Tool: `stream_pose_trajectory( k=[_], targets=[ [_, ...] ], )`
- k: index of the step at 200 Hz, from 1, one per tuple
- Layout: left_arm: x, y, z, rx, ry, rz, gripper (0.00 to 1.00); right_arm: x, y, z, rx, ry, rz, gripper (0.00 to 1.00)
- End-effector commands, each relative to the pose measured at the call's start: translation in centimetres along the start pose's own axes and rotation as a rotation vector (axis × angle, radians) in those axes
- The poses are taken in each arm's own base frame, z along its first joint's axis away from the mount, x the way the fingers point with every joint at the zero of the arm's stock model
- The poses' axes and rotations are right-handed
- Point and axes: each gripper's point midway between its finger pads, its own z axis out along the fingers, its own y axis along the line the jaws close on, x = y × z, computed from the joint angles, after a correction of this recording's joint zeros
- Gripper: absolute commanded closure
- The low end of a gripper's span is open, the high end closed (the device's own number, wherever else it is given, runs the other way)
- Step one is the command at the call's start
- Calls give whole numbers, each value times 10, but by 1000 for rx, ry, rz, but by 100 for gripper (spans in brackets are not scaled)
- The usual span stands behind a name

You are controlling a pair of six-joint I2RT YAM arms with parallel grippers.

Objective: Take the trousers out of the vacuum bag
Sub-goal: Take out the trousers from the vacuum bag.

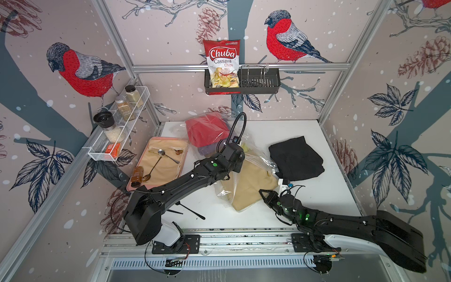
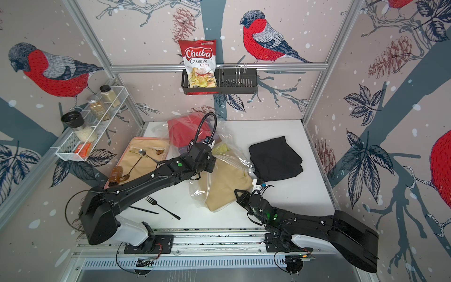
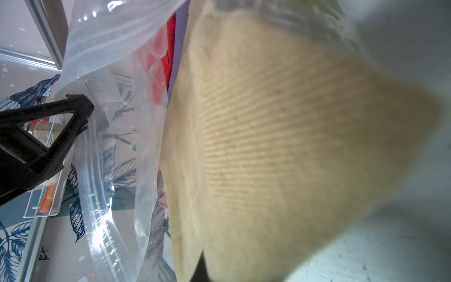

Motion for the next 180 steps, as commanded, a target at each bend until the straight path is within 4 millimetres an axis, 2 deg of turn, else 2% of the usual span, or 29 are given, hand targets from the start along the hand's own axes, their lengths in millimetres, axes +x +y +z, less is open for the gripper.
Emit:
stream_pose_trajectory(
  k=[1,44,80,100,180],
  targets=[
    [-8,0,-1,-4,-20,5,100,-5,-3,0,-3,-36,14,86],
    [-7,-1,0,-1,-18,2,100,-3,9,2,-80,-27,3,56],
    [-6,-1,1,0,-13,5,100,-3,16,5,-130,-29,14,40],
    [-6,0,0,-2,-13,6,100,-2,19,8,-148,-21,20,37],
    [-2,1,0,-4,-4,3,100,5,25,24,-198,3,20,37]
  ],
)
